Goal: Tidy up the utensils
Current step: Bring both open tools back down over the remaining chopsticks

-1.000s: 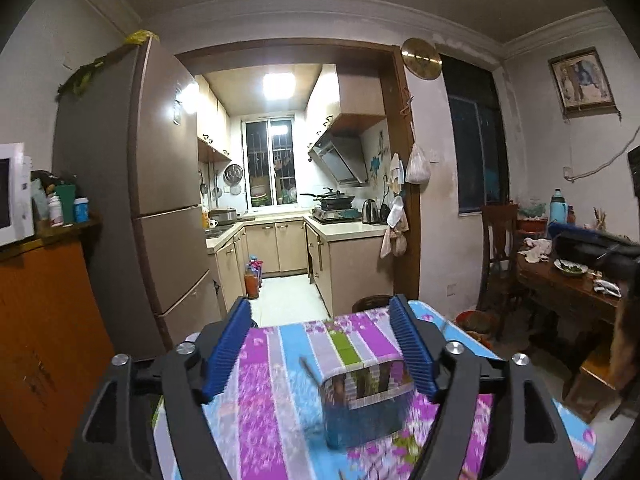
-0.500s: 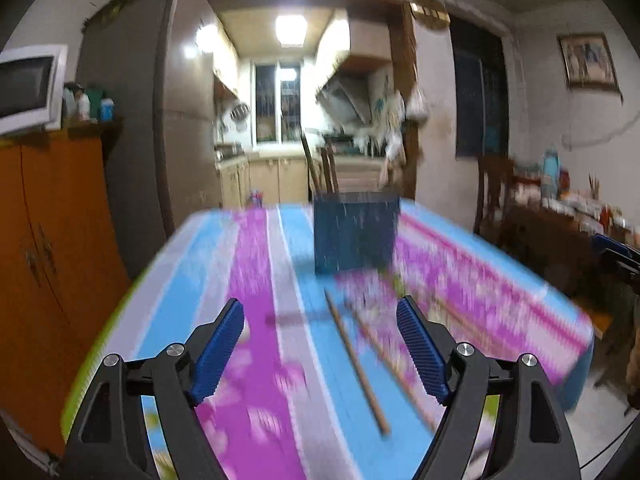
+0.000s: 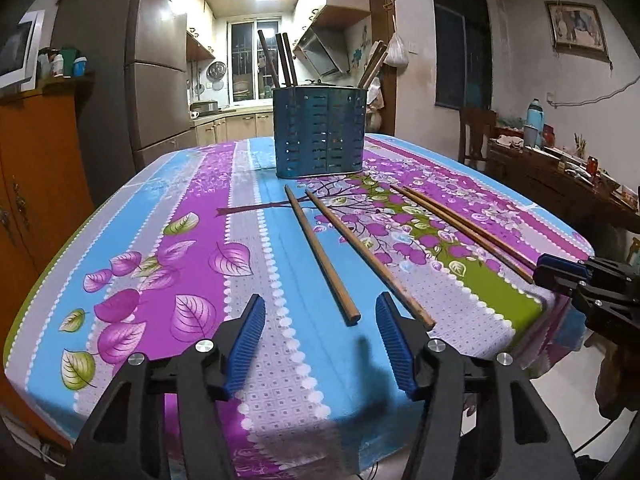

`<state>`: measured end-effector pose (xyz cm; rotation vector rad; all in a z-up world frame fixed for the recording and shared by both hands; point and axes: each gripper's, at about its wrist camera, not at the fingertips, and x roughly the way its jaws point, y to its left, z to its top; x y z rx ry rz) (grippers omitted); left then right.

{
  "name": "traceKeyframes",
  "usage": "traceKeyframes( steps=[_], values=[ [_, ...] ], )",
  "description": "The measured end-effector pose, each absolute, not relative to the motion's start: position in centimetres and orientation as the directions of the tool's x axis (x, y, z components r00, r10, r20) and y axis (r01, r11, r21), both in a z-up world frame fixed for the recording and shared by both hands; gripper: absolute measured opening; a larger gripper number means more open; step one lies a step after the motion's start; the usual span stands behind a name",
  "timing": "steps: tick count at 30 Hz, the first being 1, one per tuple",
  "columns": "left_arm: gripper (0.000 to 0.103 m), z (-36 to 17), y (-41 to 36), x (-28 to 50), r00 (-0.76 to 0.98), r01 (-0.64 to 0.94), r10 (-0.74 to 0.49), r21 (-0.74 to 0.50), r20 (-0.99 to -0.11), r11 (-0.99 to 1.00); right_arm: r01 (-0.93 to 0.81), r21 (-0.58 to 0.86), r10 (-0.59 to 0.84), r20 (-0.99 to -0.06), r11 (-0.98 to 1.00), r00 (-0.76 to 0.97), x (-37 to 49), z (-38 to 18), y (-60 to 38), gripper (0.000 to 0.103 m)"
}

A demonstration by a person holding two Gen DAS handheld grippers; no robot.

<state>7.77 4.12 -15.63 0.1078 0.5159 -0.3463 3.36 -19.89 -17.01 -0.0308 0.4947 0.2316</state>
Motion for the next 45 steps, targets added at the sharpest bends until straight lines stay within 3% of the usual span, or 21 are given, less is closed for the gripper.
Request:
traceKeyframes(
  steps=[7, 16, 40, 45],
  values=[
    [0.05, -16.6, 3.7, 8.0, 0.824, 0.347, -0.295, 0.02, -0.483, 0.938, -0.212, -0.005, 0.185, -0.462, 0.977, 0.867, 3.5, -18.0, -19.6, 0.013],
    [0.028, -17.5, 2.6, 7.8, 0.831, 0.353, -0.298, 0.032, -0.47, 0.935, -0.194, 0.025, 0.185, -0.441, 0.981, 0.878, 3.5, -18.2, -20.1, 0.013],
    [0.027, -18.3, 1.0, 7.6, 0.87, 0.327, -0.277, 0.058, -0.409, 0.943, -0.198, 0.002, 0.181, -0.423, 0.98, 0.888, 3.0, -18.3, -19.7, 0.013],
    [0.015, -18.4, 1.3, 7.8, 0.873, 0.319, -0.271, 0.052, -0.406, 0.946, -0.199, 0.003, 0.182, -0.419, 0.98, 0.889, 3.0, -18.3, -19.7, 0.013]
  ],
)
